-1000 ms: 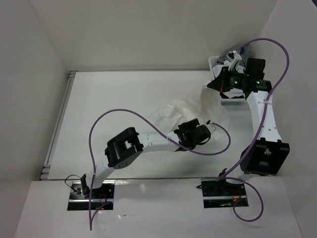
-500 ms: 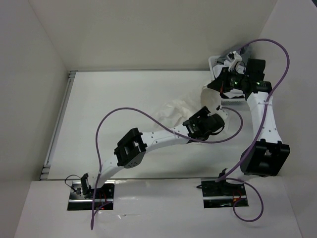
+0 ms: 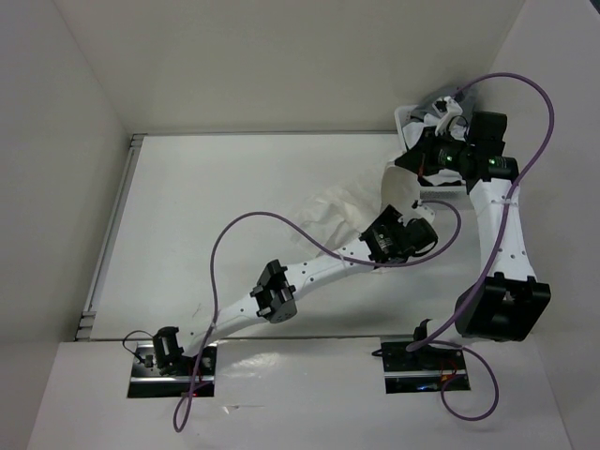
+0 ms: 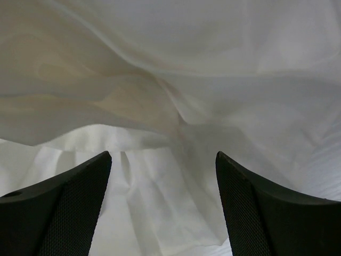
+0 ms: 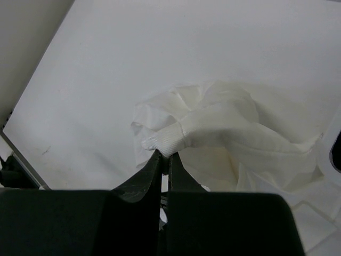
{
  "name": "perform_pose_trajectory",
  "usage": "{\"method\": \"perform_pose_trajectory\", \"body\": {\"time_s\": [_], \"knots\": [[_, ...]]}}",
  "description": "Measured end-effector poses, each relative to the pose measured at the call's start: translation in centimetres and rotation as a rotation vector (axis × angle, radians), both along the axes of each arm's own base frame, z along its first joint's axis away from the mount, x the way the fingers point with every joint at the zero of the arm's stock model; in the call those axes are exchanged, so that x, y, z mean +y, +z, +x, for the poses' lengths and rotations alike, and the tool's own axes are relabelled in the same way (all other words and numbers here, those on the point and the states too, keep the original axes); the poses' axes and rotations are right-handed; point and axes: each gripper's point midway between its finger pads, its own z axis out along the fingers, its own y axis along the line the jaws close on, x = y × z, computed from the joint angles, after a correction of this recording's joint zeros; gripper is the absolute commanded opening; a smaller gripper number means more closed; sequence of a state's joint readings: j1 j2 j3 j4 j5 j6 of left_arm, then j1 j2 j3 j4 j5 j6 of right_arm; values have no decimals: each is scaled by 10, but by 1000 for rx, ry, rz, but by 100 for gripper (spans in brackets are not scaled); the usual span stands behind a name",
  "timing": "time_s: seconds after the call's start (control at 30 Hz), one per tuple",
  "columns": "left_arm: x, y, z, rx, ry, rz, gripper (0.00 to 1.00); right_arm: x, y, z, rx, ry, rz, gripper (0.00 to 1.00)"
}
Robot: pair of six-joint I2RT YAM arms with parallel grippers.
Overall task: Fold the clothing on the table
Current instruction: Flatten the skirt out
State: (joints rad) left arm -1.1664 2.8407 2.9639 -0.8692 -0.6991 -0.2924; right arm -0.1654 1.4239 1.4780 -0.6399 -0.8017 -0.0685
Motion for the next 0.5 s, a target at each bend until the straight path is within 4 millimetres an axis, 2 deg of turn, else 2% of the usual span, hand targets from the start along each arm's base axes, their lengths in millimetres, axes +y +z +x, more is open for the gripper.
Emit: {"method": "perform_pose_trajectory", "body": {"time_s": [0.13, 0.23, 0.33, 0.5], "knots": [[17, -26, -3, 27, 35, 87, 85, -2, 1, 0, -3, -7, -1, 0], [24, -35, -4, 32, 47, 128, 84, -2, -1, -2, 2, -7, 0, 0], [28, -37, -3, 24, 58, 143, 84, -3, -1, -2, 2, -10, 0, 0], [28, -29, 1, -6, 79, 128, 81, -6, -1, -2, 1, -16, 0, 0]]}}
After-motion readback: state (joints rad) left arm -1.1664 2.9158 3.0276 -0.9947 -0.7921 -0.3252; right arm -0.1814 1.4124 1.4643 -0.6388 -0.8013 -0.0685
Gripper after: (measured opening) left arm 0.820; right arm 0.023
